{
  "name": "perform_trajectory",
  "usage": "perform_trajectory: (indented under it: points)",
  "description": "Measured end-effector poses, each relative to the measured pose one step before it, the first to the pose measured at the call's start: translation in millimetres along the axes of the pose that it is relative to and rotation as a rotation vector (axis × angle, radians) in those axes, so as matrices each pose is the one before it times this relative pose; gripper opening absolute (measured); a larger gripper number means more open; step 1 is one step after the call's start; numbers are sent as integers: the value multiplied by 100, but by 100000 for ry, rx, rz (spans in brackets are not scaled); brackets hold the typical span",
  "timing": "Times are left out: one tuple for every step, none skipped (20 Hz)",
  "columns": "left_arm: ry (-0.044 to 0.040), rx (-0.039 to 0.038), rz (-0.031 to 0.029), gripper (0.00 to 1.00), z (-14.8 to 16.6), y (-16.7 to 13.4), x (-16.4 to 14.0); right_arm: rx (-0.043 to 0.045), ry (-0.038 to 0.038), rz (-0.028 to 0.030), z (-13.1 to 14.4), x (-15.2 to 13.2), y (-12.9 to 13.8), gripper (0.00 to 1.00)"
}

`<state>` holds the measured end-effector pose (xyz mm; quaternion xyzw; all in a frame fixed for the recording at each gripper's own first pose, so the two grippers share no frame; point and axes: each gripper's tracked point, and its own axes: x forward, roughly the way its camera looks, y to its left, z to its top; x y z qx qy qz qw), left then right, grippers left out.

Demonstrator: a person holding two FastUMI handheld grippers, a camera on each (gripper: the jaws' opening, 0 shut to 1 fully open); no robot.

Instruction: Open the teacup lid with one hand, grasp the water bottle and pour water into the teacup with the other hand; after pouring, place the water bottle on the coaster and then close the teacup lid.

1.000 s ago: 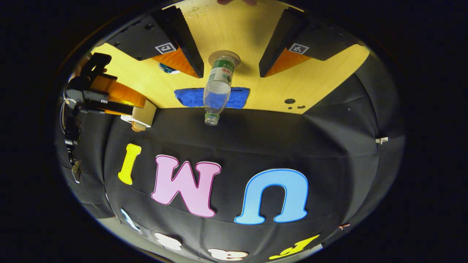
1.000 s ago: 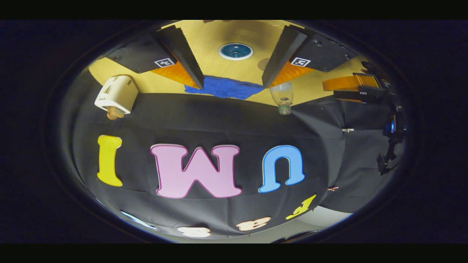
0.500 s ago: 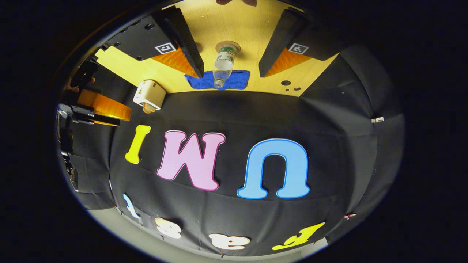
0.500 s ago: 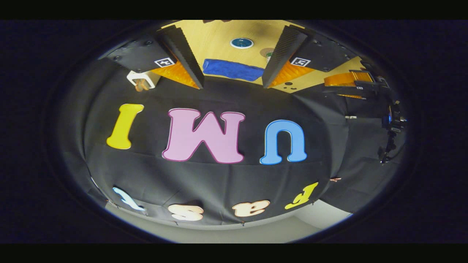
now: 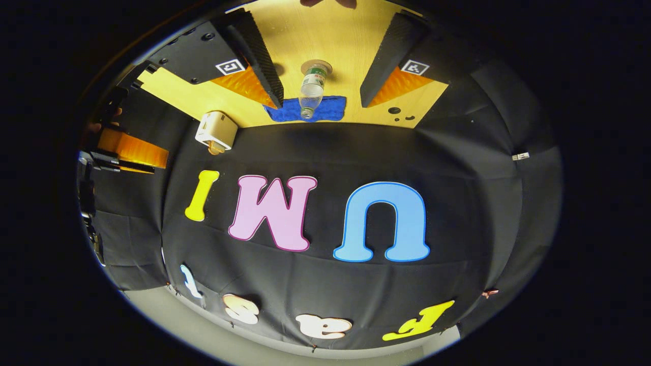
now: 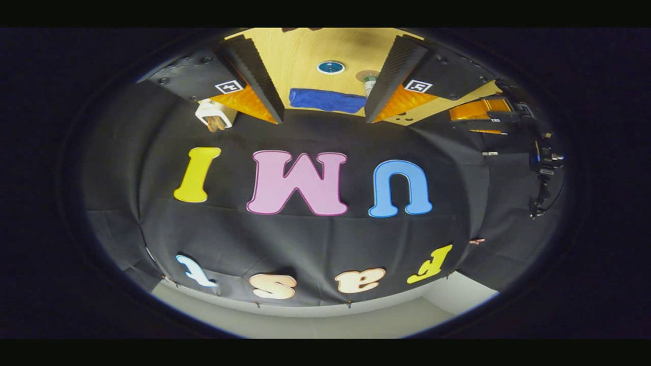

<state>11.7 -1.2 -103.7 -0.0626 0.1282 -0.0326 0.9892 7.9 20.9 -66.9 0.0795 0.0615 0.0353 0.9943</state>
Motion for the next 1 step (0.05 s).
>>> perform_trajectory:
  points:
    - [-358, -298, -200, 95, 139, 14, -147, -377, -162, -990, 42, -403, -244, 98]
